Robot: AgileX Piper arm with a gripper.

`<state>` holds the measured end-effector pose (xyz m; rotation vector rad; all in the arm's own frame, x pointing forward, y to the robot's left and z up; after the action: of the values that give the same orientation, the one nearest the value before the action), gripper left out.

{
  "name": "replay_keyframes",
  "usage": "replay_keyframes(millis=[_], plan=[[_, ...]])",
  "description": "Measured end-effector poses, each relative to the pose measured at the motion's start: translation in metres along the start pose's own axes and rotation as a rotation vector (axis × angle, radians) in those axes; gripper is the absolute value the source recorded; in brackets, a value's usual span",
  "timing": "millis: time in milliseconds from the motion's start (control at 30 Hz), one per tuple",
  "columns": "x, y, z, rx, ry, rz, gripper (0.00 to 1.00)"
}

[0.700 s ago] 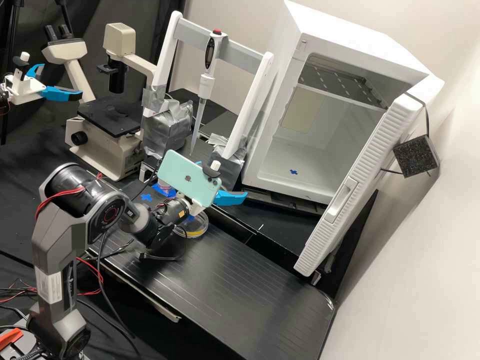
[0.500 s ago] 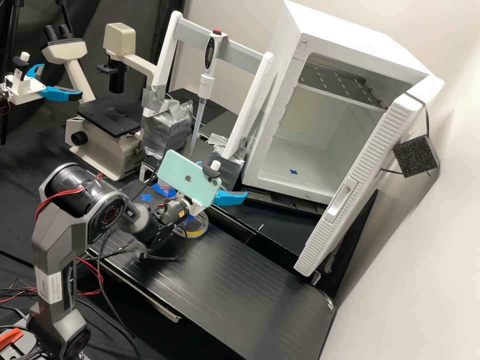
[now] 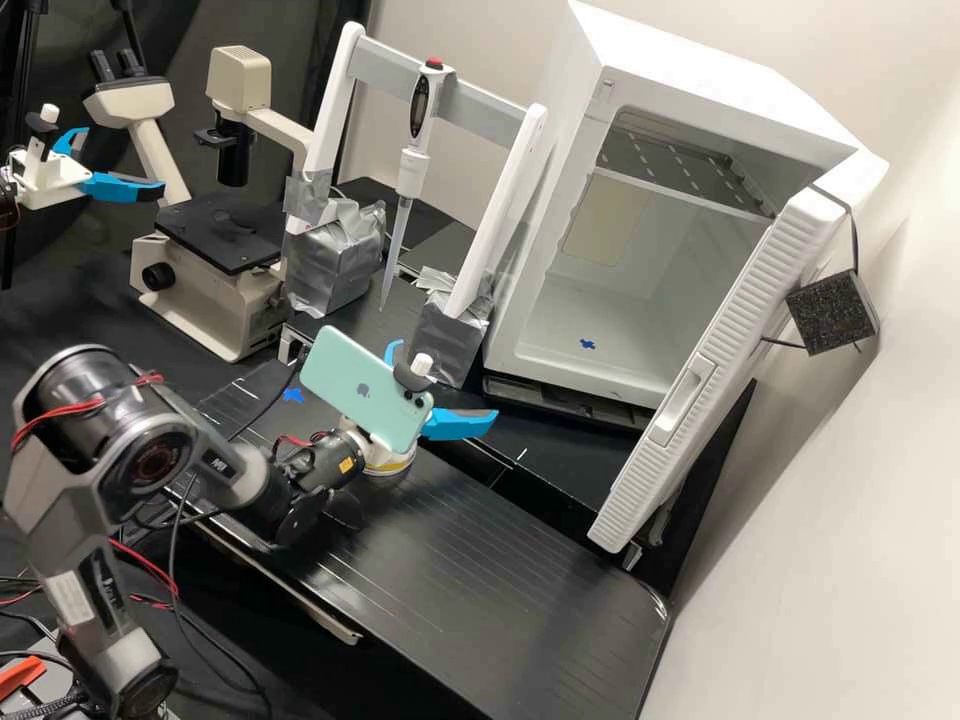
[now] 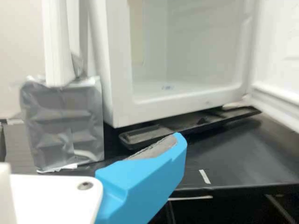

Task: Move the petri dish to the incubator

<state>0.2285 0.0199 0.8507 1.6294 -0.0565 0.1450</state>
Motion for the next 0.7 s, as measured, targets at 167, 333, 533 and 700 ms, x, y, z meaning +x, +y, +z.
replay_keyframes(millis=[167,333,533,700], plan=[[-0.038,0.001,0.000,-0.011,0.069,-0.010,1.00],[-0.062,-0.004,0.000,-0.043,0.089,-0.049,1.00],[-0.069,0.002,0.002,-0.087,0.092,-0.042,1.00],[-0.071,0.002,0.004,-0.093,0.091,-0.071,1.00]])
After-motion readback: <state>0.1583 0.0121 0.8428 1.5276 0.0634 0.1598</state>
